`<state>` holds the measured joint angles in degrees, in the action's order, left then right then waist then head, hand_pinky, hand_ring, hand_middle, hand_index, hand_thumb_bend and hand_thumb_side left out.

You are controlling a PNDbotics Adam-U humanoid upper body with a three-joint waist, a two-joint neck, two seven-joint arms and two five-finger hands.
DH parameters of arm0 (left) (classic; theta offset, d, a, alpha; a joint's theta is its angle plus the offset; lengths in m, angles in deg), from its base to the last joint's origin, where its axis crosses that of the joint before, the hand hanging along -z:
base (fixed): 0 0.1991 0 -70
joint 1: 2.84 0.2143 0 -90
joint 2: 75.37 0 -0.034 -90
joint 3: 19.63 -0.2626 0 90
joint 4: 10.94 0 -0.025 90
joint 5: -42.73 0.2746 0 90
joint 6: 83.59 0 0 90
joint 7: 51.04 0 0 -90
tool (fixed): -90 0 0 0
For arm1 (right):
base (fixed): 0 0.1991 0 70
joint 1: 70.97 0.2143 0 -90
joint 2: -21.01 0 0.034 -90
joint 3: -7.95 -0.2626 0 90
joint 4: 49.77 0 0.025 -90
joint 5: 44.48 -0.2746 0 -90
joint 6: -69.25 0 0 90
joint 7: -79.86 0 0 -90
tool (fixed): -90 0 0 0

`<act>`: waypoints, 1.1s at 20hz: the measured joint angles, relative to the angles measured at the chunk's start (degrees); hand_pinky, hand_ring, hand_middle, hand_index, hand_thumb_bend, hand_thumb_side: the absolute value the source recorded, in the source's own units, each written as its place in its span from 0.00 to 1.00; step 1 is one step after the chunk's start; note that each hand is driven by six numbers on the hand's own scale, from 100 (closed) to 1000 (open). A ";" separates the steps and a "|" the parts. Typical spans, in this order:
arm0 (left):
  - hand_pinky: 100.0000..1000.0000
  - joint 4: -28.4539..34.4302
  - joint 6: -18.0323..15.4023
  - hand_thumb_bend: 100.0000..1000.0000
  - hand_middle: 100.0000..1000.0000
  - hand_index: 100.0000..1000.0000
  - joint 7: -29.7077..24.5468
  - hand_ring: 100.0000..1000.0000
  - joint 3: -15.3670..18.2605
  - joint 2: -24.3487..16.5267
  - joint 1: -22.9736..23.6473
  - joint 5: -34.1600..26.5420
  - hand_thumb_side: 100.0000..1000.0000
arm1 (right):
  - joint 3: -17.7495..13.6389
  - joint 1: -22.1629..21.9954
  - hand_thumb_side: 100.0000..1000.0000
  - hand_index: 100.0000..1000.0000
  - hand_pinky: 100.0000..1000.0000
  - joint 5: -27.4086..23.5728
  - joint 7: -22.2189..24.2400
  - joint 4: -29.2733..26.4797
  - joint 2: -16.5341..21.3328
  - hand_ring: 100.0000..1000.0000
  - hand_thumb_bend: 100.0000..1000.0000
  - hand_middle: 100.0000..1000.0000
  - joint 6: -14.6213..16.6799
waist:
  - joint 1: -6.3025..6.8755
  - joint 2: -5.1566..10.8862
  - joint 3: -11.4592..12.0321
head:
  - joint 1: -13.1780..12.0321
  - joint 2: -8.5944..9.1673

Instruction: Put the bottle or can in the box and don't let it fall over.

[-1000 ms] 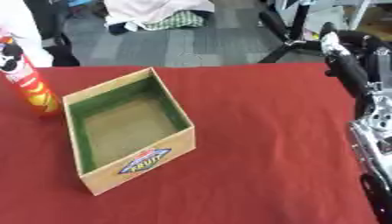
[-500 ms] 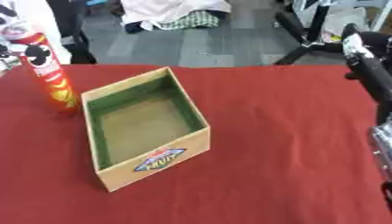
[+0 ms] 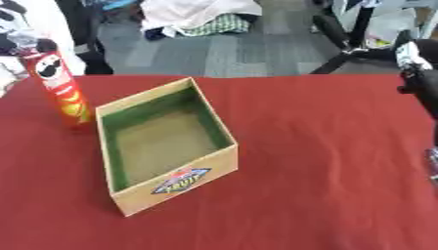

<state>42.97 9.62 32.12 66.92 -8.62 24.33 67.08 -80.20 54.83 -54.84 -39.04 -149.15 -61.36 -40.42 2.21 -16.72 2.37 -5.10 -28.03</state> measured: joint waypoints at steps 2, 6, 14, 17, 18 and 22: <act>0.94 -0.47 -0.11 1.00 0.83 0.79 0.71 0.83 0.13 0.00 -0.46 0.21 0.54 | 0.04 0.32 0.47 0.70 0.49 0.00 0.07 0.00 0.01 0.70 0.20 0.74 0.03 | 0.16 -0.18 -0.29 | -0.19 0.07; 0.95 -1.23 -0.15 1.00 0.83 0.79 1.01 0.83 0.27 0.00 -0.90 0.42 0.55 | 0.32 0.70 0.47 0.70 0.49 0.00 0.19 0.00 0.01 0.70 0.20 0.74 -0.04 | 0.42 -0.57 -0.99 | -0.57 0.54; 0.98 -2.71 -0.21 1.00 0.83 0.79 0.98 0.84 1.11 0.03 -1.29 2.01 0.55 | 0.33 1.29 0.47 0.70 0.49 0.00 0.24 0.01 0.22 0.70 0.21 0.74 -0.05 | 0.53 -1.29 -2.09 | -1.36 1.00; 0.98 -3.30 -0.22 1.00 0.83 0.78 0.82 0.84 1.35 0.04 -1.31 2.39 0.54 | 0.34 1.51 0.47 0.70 0.49 0.00 0.27 0.01 0.33 0.70 0.21 0.74 -0.06 | 0.66 -1.49 -2.54 | -1.55 1.10; 0.97 -3.50 -0.19 1.00 0.83 0.78 0.74 0.84 1.51 0.05 -1.32 2.46 0.54 | 0.34 1.51 0.47 0.70 0.49 0.00 0.29 0.01 0.35 0.70 0.21 0.74 -0.08 | 0.74 -1.65 -2.69 | -1.62 1.23; 0.97 -4.13 -0.10 1.00 0.83 0.78 0.08 0.84 1.68 0.05 -1.37 3.40 0.53 | 0.35 1.81 0.46 0.70 0.49 0.00 0.35 0.01 0.37 0.70 0.21 0.74 -0.13 | 0.85 -1.89 -3.10 | -1.89 1.56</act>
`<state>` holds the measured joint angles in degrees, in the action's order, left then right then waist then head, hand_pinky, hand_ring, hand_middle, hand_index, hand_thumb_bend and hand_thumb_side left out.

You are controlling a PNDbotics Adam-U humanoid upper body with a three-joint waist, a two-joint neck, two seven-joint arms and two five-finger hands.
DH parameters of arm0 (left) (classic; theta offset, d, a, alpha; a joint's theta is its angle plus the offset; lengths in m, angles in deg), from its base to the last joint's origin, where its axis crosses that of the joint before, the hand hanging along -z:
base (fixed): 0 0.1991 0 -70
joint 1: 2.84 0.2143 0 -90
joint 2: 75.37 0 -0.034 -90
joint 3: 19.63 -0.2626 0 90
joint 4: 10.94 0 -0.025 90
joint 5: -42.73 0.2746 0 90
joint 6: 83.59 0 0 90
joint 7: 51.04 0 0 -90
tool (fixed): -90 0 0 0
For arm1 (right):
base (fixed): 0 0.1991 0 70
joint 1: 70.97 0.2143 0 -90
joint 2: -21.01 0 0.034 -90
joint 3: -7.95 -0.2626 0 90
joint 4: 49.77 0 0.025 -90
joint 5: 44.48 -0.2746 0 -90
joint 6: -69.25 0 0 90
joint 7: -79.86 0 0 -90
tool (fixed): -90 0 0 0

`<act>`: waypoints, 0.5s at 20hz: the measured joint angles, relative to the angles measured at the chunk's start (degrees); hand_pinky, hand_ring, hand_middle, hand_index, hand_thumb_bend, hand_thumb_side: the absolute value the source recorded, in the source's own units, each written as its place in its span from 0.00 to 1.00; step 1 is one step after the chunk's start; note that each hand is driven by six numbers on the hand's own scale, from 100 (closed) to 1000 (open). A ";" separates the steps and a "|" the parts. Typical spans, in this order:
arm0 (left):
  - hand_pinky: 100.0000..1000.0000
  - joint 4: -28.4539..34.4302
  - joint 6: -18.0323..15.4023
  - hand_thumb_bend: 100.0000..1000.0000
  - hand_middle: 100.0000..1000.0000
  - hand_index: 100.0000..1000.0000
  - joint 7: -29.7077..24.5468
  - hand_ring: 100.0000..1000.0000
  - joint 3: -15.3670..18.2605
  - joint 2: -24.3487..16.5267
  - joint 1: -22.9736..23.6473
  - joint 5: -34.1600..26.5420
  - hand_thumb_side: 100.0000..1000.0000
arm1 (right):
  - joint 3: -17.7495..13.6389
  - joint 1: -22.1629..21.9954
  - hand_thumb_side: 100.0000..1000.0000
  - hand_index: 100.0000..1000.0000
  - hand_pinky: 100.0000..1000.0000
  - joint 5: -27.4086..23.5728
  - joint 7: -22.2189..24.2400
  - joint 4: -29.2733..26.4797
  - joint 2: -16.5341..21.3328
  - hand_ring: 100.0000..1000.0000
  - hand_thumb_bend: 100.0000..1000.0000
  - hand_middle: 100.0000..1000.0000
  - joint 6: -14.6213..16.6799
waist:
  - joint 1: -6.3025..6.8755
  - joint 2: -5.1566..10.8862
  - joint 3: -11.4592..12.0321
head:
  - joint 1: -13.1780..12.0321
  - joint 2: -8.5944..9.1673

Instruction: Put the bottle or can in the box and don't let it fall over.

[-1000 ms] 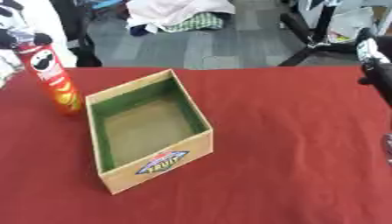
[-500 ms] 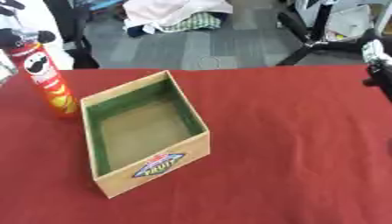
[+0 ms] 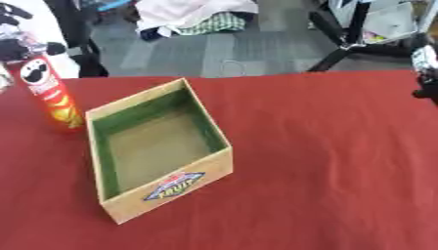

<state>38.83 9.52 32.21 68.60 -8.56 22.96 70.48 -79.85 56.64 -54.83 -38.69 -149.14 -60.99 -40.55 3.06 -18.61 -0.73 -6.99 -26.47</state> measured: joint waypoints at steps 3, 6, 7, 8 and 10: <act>0.96 -0.31 0.01 1.00 0.83 0.77 -0.97 0.84 0.18 0.00 -0.12 0.70 0.52 | 0.00 0.12 0.46 0.70 0.49 0.00 0.00 0.00 0.00 0.70 0.21 0.74 0.00 | 0.16 -0.14 -0.04 | -0.08 0.01; 0.96 -0.36 0.08 1.00 0.83 0.77 -1.88 0.84 0.22 0.01 -0.12 1.06 0.51 | 0.00 0.12 0.46 0.70 0.49 0.00 -0.02 0.00 0.00 0.70 0.21 0.74 0.02 | 0.32 -0.19 -0.26 | -0.13 0.01; 0.96 -0.42 0.11 1.00 0.83 0.77 -2.12 0.84 0.24 0.01 -0.12 1.11 0.51 | 0.00 0.12 0.46 0.70 0.49 0.00 -0.02 0.00 0.01 0.70 0.21 0.74 0.02 | 0.33 -0.22 -0.31 | -0.14 0.01; 0.96 -0.49 0.12 1.00 0.83 0.77 -2.39 0.83 0.33 0.01 -0.13 1.21 0.49 | 0.00 0.12 0.46 0.70 0.49 0.00 -0.03 0.00 0.01 0.70 0.21 0.74 0.03 | 0.33 -0.24 -0.32 | -0.17 0.01; 0.95 -0.64 0.17 1.00 0.83 0.77 -2.89 0.83 0.55 0.01 -0.17 1.33 0.51 | 0.00 0.12 0.46 0.70 0.49 0.00 -0.05 0.00 0.01 0.70 0.21 0.74 0.05 | 0.37 -0.29 -0.36 | -0.25 0.01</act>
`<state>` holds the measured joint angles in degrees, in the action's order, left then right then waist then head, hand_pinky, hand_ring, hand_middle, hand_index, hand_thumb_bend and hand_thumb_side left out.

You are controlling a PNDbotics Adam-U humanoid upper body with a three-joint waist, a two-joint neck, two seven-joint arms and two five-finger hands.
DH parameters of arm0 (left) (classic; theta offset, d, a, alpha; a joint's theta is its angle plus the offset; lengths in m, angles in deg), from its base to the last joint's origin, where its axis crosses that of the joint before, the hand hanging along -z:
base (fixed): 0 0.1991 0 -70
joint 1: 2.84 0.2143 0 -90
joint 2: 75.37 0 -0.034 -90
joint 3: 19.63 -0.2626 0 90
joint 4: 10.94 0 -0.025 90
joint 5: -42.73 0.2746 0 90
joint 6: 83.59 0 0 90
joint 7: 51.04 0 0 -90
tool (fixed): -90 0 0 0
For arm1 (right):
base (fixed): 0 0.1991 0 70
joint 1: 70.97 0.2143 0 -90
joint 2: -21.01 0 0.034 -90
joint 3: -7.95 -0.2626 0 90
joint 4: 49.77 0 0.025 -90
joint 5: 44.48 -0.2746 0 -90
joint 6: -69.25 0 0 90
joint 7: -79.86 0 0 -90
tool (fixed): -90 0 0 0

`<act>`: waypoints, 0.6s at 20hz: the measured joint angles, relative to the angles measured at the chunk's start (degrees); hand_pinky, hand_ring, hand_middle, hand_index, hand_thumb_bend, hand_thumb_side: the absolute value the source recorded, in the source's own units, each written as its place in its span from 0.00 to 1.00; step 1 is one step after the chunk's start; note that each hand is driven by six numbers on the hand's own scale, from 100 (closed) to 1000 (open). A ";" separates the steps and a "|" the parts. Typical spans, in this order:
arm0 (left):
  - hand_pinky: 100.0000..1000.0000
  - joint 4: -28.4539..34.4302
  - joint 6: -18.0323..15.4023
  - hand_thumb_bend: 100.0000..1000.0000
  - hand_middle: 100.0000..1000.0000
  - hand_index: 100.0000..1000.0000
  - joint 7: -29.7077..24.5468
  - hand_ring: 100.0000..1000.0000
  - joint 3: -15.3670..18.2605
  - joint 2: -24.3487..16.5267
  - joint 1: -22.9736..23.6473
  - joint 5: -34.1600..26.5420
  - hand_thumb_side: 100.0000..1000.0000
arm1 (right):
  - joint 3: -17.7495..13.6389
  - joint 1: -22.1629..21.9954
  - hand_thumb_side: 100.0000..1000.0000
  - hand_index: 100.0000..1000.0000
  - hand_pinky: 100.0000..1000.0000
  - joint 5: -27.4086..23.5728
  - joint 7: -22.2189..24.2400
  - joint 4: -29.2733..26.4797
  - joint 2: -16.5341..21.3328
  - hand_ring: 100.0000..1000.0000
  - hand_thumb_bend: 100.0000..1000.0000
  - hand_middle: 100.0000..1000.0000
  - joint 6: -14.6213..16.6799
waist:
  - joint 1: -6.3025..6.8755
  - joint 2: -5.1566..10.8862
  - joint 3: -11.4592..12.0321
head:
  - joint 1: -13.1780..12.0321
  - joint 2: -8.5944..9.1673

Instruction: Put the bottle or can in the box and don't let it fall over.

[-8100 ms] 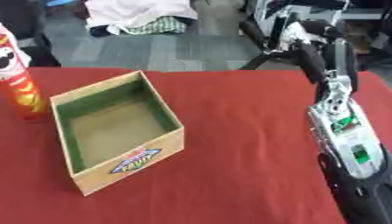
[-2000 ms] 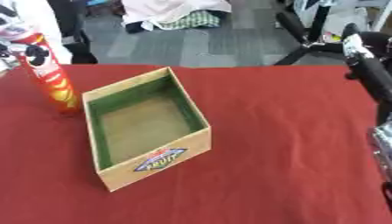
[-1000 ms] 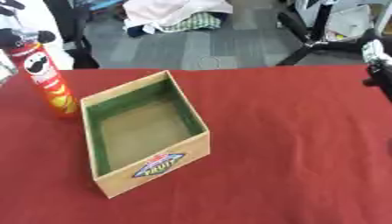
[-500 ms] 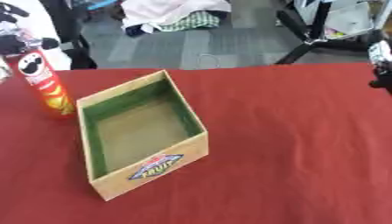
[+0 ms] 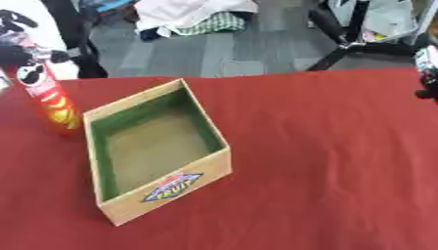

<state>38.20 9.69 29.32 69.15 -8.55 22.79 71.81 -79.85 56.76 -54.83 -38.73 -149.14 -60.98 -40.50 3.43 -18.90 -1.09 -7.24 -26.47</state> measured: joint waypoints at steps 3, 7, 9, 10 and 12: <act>0.93 -0.02 0.07 1.00 0.83 0.77 -0.75 0.83 0.14 0.00 -0.11 0.14 0.50 | 0.00 0.01 0.46 0.70 0.49 0.00 -0.05 0.00 0.01 0.70 0.21 0.74 0.05 | 0.11 -0.14 -0.05 | -0.10 0.00; 0.82 -0.02 0.24 1.00 0.83 0.78 -1.56 0.80 0.39 -0.06 -0.12 0.15 0.45 | -0.01 0.01 0.46 0.70 0.49 0.00 -0.10 0.00 0.06 0.70 0.21 0.74 0.07 | 0.16 -0.25 -0.07 | -0.15 0.01; 0.80 -0.02 0.33 1.00 0.83 0.79 -2.02 0.78 0.47 -0.10 -0.15 0.15 0.39 | -0.01 0.01 0.46 0.70 0.49 0.00 -0.11 0.00 0.10 0.70 0.22 0.74 0.08 | 0.16 -0.27 -0.07 | -0.15 0.01; 0.77 -0.03 0.42 1.00 0.82 0.79 -2.28 0.76 0.56 -0.11 -0.15 0.13 0.35 | -0.02 0.01 0.46 0.70 0.49 0.00 -0.12 0.00 0.15 0.70 0.22 0.74 0.08 | 0.16 -0.28 -0.07 | -0.16 0.01; 0.72 -0.08 0.67 0.97 0.82 0.82 -2.97 0.73 0.71 -0.15 -0.23 0.02 0.22 | -0.02 0.02 0.46 0.70 0.49 0.00 -0.13 0.00 0.17 0.70 0.21 0.74 0.07 | 0.16 -0.31 -0.07 | -0.16 0.01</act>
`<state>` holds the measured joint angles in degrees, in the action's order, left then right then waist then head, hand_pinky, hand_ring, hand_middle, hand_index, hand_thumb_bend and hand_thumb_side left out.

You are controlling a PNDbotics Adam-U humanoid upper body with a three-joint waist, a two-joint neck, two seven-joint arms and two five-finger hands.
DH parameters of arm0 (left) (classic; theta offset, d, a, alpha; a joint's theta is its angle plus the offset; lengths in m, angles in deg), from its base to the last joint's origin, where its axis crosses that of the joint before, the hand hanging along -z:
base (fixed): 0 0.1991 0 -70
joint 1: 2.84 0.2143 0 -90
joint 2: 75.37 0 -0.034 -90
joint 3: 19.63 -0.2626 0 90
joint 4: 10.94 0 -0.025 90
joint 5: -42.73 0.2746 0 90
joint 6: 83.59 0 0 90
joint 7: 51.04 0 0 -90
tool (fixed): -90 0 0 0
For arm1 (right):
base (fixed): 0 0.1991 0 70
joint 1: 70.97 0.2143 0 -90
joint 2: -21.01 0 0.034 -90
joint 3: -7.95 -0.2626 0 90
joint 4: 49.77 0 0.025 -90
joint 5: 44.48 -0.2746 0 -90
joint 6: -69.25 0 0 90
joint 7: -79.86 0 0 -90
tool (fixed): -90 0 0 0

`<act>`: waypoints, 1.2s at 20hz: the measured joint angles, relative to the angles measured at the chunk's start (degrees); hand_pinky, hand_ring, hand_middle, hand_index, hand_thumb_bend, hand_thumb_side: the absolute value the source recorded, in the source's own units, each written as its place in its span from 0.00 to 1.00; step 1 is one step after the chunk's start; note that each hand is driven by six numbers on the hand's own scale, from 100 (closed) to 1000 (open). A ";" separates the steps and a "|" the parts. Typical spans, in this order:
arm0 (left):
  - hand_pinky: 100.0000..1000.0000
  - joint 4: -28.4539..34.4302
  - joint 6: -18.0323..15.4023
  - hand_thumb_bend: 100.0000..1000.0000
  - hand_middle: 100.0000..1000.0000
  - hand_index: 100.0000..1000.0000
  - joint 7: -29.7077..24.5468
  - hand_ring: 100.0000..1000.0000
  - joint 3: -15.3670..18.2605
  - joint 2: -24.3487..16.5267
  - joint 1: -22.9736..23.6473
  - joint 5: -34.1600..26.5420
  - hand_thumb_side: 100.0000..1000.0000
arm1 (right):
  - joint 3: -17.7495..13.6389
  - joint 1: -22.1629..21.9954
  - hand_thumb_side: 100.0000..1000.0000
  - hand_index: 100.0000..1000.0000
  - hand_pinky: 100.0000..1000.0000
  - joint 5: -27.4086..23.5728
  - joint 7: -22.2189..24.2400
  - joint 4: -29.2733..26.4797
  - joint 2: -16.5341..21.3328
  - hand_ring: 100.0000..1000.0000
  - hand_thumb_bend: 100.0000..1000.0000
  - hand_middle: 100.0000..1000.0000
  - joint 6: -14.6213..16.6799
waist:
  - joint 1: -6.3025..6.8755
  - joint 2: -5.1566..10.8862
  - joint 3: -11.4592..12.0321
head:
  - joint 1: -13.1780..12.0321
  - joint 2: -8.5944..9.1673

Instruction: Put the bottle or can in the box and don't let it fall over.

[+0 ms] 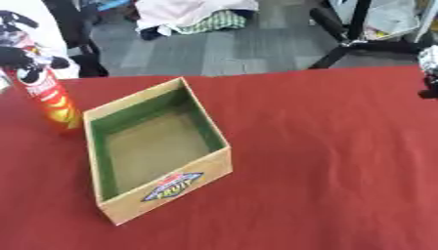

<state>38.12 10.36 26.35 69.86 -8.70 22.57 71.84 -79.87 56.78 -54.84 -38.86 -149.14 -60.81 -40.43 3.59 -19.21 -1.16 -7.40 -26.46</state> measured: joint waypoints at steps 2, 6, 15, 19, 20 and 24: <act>0.69 -0.06 0.25 0.93 0.82 0.84 -0.97 0.71 0.03 -0.21 -0.05 -0.31 0.14 | 0.00 0.00 0.46 0.70 0.49 0.00 -0.01 0.00 0.00 0.70 0.22 0.74 0.00 | 0.00 -0.02 0.00 | 0.00 0.00; 0.68 -0.26 0.59 0.87 0.82 0.85 -3.54 0.69 0.25 -0.58 -0.19 -1.08 0.00 | -0.01 0.02 0.46 0.70 0.49 0.00 -0.03 0.00 0.01 0.69 0.22 0.74 0.02 | 0.00 -0.07 -0.02 | 0.00 0.00; 0.61 -0.72 1.08 0.57 0.71 0.74 -7.53 0.63 0.86 -1.11 -0.12 -1.90 0.00 | -0.03 0.06 0.46 0.69 0.49 -0.35 -0.40 -0.02 0.32 0.69 0.21 0.74 0.34 | 0.12 -0.34 -0.17 | 0.00 0.46; 0.52 -0.73 0.83 0.30 0.62 0.69 -8.27 0.56 1.04 -1.48 -0.14 -1.80 0.00 | -0.04 0.06 0.46 0.69 0.49 -0.50 -0.72 -0.03 0.33 0.68 0.22 0.73 0.43 | 0.13 -0.57 -0.26 | 0.01 0.47; 0.49 -0.72 0.80 0.27 0.61 0.68 -8.25 0.54 1.04 -1.48 -0.14 -1.67 0.00 | -0.04 0.06 0.46 0.69 0.49 -0.51 -0.82 -0.03 0.33 0.68 0.22 0.73 0.44 | 0.13 -0.59 -0.27 | 0.01 0.47; 0.38 -0.64 0.38 0.26 0.55 0.60 -7.49 0.45 1.04 -1.48 -0.14 -0.82 0.00 | -0.05 0.06 0.46 0.69 0.49 -0.57 -1.08 -0.03 0.34 0.68 0.21 0.73 0.50 | 0.14 -0.63 -0.39 | 0.02 0.48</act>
<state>37.48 10.74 18.86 70.90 -10.18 22.42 71.02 -79.92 56.85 -55.41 -39.94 -149.18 -60.47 -39.93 3.73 -19.84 -1.55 -7.37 -25.98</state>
